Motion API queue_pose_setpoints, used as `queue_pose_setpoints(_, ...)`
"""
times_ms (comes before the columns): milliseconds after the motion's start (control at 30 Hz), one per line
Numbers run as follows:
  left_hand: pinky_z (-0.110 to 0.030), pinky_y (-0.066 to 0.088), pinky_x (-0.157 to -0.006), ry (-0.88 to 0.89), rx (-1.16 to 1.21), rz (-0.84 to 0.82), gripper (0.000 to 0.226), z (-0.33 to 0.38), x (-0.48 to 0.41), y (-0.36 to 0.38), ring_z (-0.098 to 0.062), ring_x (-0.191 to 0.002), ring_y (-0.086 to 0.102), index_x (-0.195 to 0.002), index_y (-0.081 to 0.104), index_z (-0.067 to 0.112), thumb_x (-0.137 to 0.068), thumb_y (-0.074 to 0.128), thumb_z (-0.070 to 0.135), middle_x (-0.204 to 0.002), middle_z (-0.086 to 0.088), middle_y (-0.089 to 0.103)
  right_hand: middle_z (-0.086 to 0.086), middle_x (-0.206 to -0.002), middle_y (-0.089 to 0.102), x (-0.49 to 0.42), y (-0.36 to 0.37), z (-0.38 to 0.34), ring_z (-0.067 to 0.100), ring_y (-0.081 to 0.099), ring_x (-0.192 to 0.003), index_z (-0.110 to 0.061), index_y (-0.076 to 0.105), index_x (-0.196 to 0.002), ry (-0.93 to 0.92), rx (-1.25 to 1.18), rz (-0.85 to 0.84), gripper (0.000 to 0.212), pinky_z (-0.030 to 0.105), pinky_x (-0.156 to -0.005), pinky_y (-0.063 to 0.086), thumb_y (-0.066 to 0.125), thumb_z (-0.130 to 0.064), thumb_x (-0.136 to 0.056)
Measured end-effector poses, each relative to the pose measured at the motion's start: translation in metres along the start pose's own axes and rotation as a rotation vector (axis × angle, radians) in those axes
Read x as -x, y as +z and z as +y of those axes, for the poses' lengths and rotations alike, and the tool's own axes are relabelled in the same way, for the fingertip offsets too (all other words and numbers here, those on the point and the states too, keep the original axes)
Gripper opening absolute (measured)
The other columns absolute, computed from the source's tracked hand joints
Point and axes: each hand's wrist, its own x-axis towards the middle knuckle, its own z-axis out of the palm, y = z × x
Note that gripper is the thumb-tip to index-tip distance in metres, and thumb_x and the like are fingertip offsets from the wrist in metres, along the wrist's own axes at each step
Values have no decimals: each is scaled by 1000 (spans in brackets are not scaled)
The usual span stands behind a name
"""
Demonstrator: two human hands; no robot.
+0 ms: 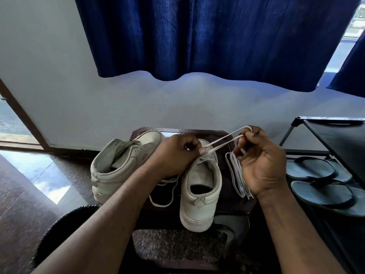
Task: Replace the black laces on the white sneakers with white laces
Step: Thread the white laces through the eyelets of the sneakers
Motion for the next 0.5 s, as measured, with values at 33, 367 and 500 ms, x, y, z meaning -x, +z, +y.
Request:
queue_pose_setpoints(33, -27, 45, -68, -6, -22, -25, 20, -1, 0, 1, 6, -55, 49, -83, 72, 21, -96, 73, 36, -61, 24, 59, -6, -75, 63, -1, -2, -1, 6, 57, -68, -22, 73, -75, 0, -29, 10, 22, 28, -70, 37, 55, -12, -82)
queue_pose_setpoints(367, -33, 39, -73, -37, 390, -200, 27, 5, 3, -2, -15, -74, 51, -81, 71, 20, -95, 66, 42, -75, 6, 65, -4, -68, 55, 0, -13, -4, 14, 48, -67, -19, 63, -83, -81, -245, 119, 17, 30, -66, 38, 48, -19, -92)
queue_pose_setpoints(500, -36, 37, -72, -21, 428, -185, 31, 6, 3, -3, -23, -79, 46, -83, 70, 17, -91, 66, 47, -79, -1, 64, -3, -86, 62, -1, -11, 7, 11, 55, -71, -26, 63, -93, -201, 346, 392, 10, 30, -68, 43, 66, -17, -91)
